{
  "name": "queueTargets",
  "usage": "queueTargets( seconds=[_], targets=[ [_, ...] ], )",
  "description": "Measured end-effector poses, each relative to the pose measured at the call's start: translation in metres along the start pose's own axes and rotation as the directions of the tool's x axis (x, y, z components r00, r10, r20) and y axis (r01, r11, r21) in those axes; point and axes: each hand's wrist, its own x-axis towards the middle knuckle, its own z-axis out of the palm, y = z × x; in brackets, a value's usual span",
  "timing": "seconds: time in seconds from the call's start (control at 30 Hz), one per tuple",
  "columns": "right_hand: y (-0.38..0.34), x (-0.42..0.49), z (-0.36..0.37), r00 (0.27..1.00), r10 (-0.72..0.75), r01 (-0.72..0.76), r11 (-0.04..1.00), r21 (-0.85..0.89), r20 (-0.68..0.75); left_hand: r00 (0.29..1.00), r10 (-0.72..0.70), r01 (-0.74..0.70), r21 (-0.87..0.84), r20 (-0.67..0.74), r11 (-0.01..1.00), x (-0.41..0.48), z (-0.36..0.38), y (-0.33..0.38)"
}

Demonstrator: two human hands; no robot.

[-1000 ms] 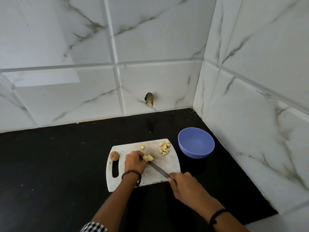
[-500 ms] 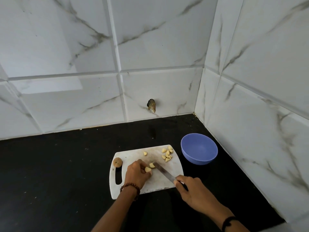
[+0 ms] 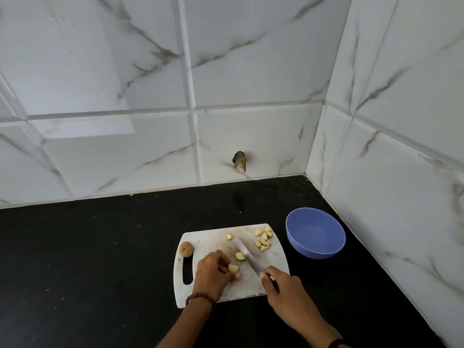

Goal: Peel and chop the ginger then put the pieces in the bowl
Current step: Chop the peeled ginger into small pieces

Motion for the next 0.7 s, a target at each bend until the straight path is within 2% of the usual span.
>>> queueTargets(
  seconds=[0.23, 0.7],
  targets=[
    [0.004, 0.007, 0.015, 0.999, -0.030, 0.031, 0.996, 0.078, -0.020, 0.998, 0.017, -0.014, -0.056, 0.055, 0.998, -0.001, -0.008, -0.004],
    [-0.001, 0.016, 0.035, 1.000, -0.023, 0.023, 0.999, 0.029, -0.016, 0.997, 0.064, -0.065, -0.009, -0.047, 0.998, -0.002, 0.001, -0.003]
  ],
)
